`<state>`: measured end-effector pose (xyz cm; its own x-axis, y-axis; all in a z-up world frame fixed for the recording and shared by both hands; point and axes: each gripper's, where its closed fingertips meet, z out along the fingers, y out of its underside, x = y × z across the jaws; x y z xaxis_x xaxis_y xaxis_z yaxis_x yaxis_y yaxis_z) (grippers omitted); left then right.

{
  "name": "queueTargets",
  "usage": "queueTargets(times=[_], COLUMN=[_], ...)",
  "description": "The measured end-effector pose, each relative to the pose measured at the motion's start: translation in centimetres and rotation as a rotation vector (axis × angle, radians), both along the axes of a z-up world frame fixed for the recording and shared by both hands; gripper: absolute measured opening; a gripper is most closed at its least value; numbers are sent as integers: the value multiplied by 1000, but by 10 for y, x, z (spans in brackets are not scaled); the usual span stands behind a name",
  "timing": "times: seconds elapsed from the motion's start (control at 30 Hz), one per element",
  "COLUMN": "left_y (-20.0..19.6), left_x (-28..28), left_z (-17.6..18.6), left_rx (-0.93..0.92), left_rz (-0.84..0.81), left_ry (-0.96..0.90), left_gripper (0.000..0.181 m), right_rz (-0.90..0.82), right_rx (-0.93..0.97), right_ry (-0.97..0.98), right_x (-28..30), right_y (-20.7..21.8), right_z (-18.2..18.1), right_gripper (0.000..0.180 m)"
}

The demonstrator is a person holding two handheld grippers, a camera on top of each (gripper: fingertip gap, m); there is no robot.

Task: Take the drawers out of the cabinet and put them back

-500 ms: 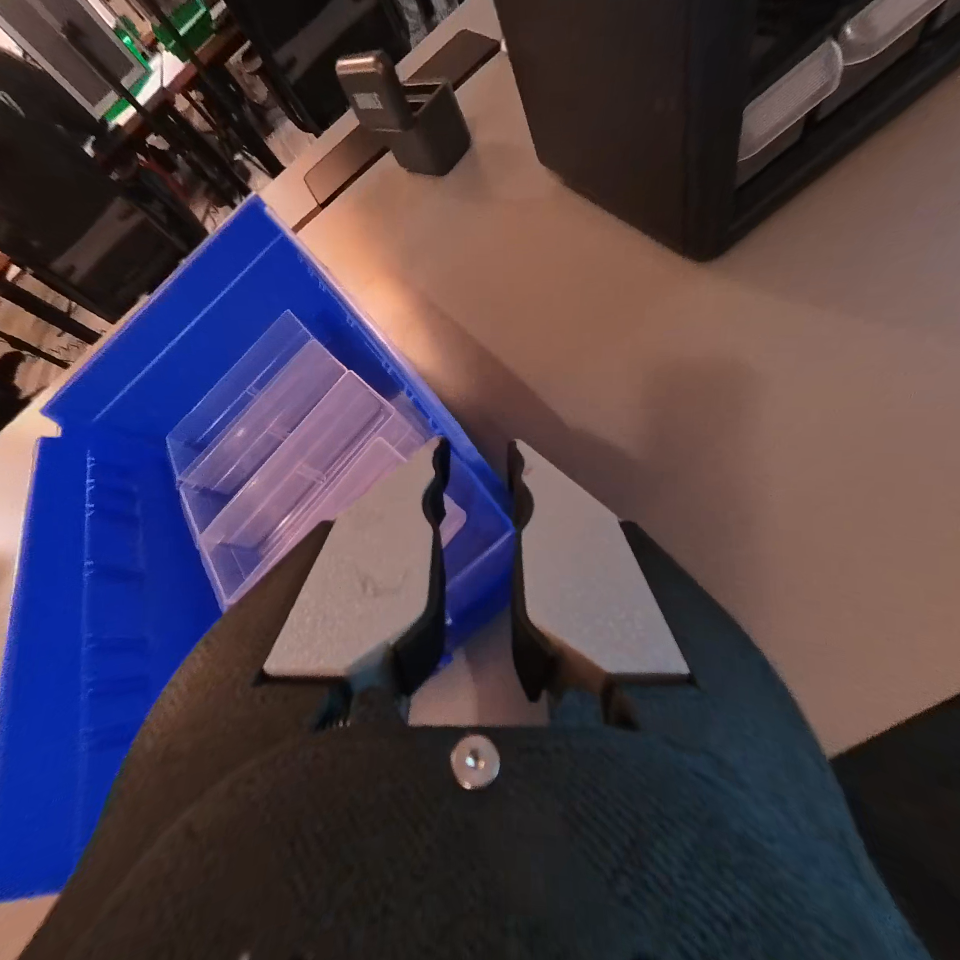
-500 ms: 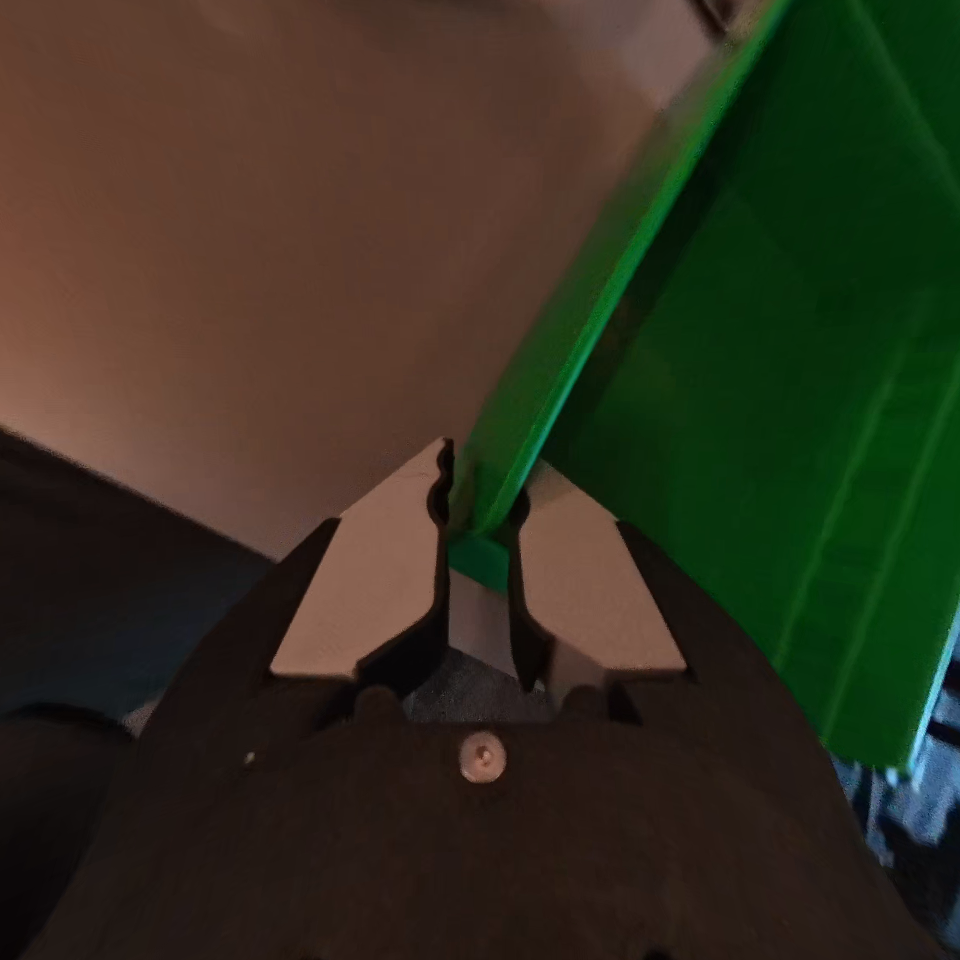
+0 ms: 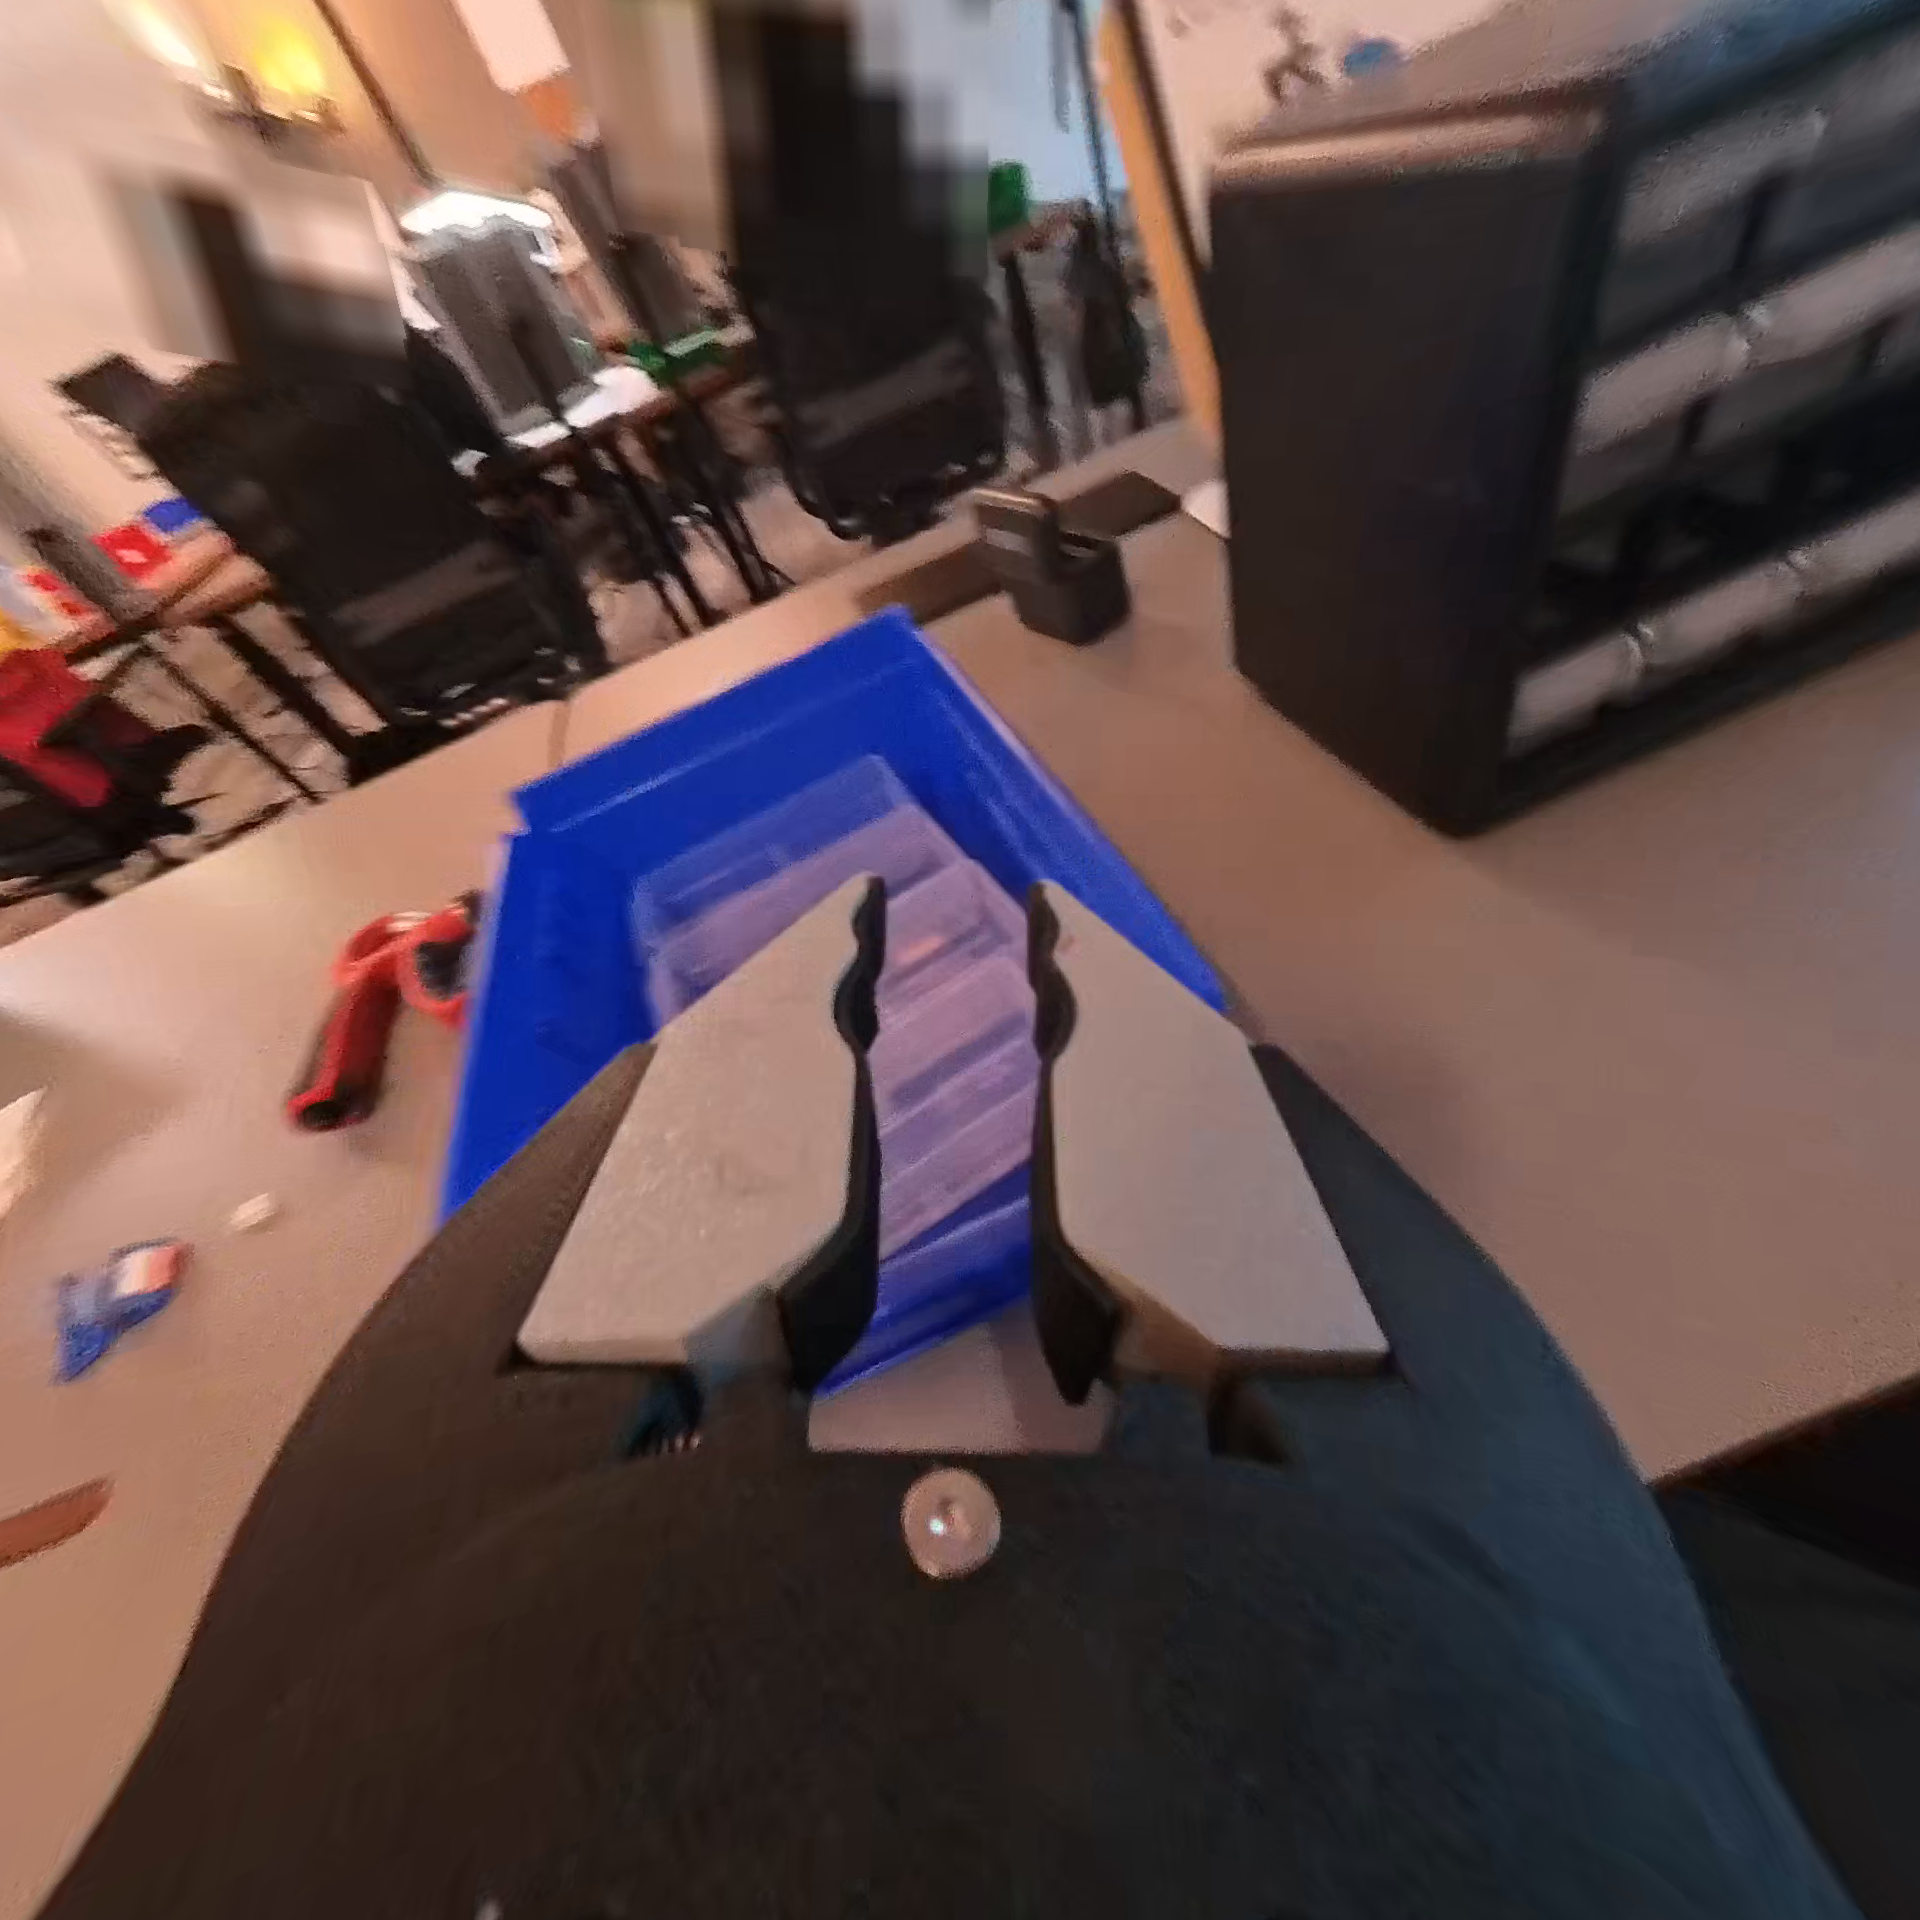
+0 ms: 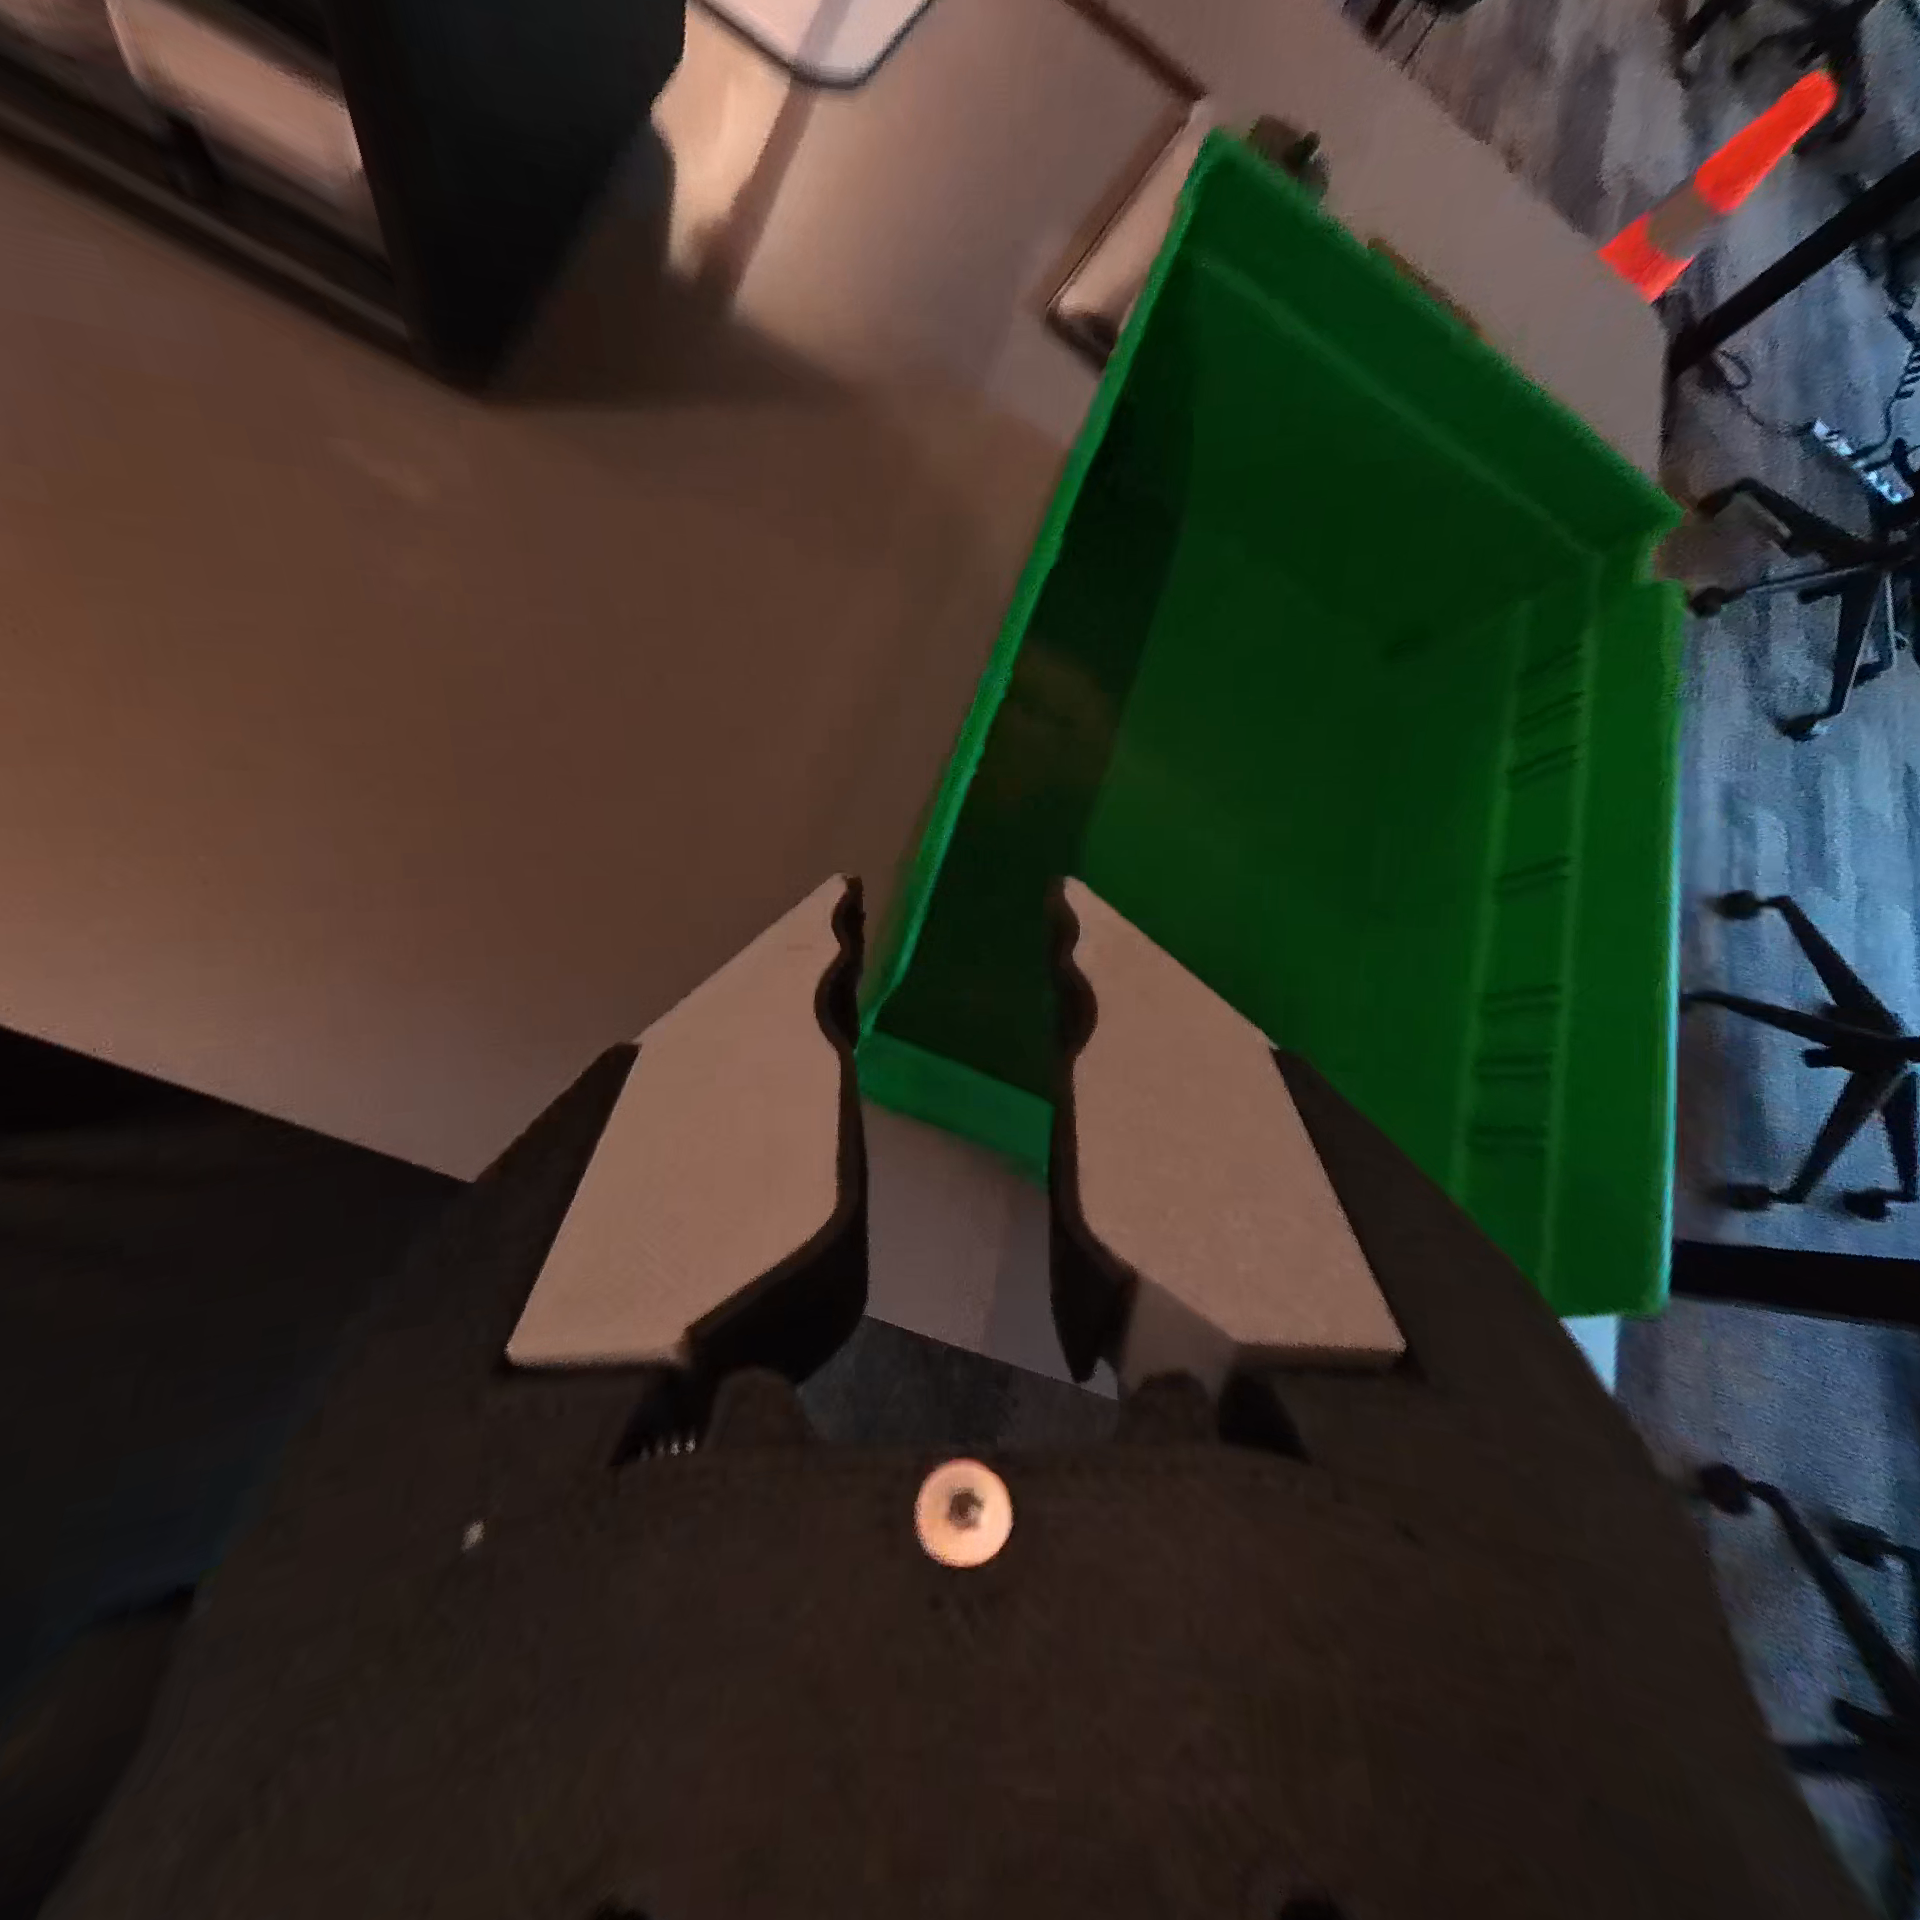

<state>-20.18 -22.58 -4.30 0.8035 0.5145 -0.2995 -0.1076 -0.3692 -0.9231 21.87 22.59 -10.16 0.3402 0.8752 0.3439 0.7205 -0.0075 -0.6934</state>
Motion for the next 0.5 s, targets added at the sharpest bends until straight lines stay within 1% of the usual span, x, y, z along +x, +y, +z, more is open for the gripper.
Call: queueTargets(times=[0.07, 0.13, 0.2, 0.23, 0.27, 0.33, 0.47, 0.5], left_y=[-20, -20, -9, -5, 0, 5, -4, -7], left_x=[-7, -6, -6, -12, -16, -22, -36, -42], left_z=[10, 3, -19, -30, -43, -73, -129, -138], left_rx=[11, -26, -183, -260, -343, -535, -897, -957], left_rz=[45, -5, -104, -123, -150, -210, -237, -225], left_ry=[15, -19, -62, -78, -112, -172, -187, -159], left_gripper=[20, 19, 27, 30, 29, 34, 18, 8], right_rz=[-1, 21, 41, 38, 36, 44, 84, 93], right_rx=[-16, -42, -54, -46, -37, -32, -20, -14], right_ry=[77, 127, 130, 125, 121, 120, 123, 123], right_x=[4, 6, 9, 10, 11, 10, 5, 4], right_y=[-2, -8, -12, -12, -12, -15, -25, -27], right_z=[13, 19, 20, 21, 22, 23, 27, 28], right_gripper=[31, 29, 29, 30, 30, 30, 32, 32])
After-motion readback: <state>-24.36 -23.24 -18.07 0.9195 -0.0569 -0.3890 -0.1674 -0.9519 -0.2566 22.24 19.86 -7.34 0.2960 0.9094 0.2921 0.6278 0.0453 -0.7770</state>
